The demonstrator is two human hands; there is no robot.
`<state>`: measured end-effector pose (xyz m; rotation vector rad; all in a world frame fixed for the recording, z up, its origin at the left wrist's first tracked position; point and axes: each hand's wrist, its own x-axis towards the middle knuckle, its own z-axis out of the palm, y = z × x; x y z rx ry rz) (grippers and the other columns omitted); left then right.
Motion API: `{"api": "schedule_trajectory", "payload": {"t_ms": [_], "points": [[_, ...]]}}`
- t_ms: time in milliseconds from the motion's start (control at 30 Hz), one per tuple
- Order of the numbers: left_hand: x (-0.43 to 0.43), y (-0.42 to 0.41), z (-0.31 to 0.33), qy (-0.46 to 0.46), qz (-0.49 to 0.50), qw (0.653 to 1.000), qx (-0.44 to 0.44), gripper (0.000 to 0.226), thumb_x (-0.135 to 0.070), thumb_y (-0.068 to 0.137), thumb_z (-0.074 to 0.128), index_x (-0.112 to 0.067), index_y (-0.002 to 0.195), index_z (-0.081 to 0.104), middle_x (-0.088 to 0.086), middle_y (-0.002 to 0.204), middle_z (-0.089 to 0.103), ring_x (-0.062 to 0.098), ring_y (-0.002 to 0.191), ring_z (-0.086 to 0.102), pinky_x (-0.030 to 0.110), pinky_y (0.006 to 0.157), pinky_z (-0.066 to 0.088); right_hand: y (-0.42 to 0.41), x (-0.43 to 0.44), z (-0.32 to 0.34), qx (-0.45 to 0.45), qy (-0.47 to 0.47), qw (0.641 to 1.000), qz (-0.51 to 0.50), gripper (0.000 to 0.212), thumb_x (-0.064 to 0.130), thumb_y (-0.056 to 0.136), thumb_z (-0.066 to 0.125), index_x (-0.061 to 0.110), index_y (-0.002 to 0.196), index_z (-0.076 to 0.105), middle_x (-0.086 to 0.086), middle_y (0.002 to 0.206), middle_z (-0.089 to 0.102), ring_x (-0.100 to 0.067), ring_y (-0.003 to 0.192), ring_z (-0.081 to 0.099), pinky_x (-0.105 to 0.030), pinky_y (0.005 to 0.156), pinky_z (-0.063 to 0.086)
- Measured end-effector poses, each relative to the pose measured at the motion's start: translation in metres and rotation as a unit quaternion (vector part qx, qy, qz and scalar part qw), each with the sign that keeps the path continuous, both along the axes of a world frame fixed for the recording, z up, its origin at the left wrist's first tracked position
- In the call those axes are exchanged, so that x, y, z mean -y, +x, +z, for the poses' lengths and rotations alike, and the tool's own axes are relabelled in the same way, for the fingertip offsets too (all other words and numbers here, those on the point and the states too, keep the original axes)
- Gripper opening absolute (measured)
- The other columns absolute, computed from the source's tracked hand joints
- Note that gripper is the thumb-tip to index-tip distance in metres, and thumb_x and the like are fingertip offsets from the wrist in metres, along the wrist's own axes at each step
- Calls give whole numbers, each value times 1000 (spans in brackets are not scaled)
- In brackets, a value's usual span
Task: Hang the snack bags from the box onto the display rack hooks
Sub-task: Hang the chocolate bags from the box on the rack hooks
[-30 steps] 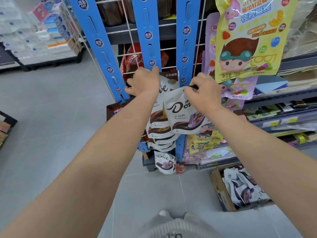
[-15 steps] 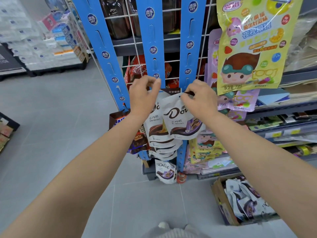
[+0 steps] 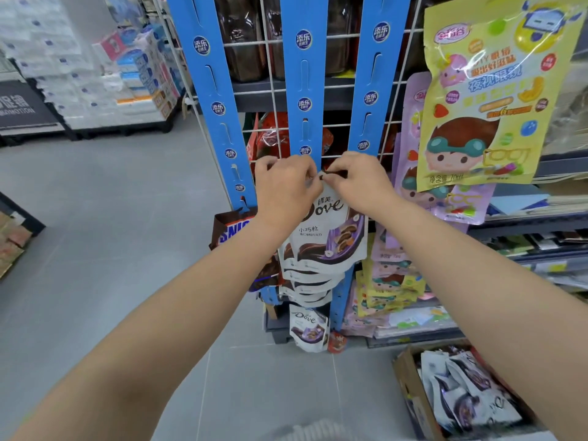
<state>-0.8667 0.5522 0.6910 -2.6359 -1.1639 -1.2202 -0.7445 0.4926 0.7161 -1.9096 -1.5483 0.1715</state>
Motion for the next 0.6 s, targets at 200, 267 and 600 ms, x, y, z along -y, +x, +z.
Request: {"api": "schedule_trajectory", "payload": {"t_ms": [200,267,600], "points": [[-2,1,-5,14,-12,1000,2,7,-13,80,56,-15,80,62,-3,71,65,18,65,60,30,80,24,0,-1,0,19,20,1000,2,21,23,91,56,9,99,71,-2,88,53,-21,87,55,-37,78,46],[-3,2,-1,25,-25,999,-1,6,-12,82,54,-14,81,60,-3,70,64,18,64,60,28,83,24,2,-2,5,20,29,999,2,21,23,91,57,10,99,71,-2,89,56,-22,90,56,-39,82,47],[-17,0,30,-1,-14,997,71,8,-21,86,53,-17,83,59,-5,71,63,14,68,55,30,92,25,23,5,28,-14,122,987,-100,15,28,86,63,15,92,68,-1,95,63,-16,95,57,-34,86,45]]}}
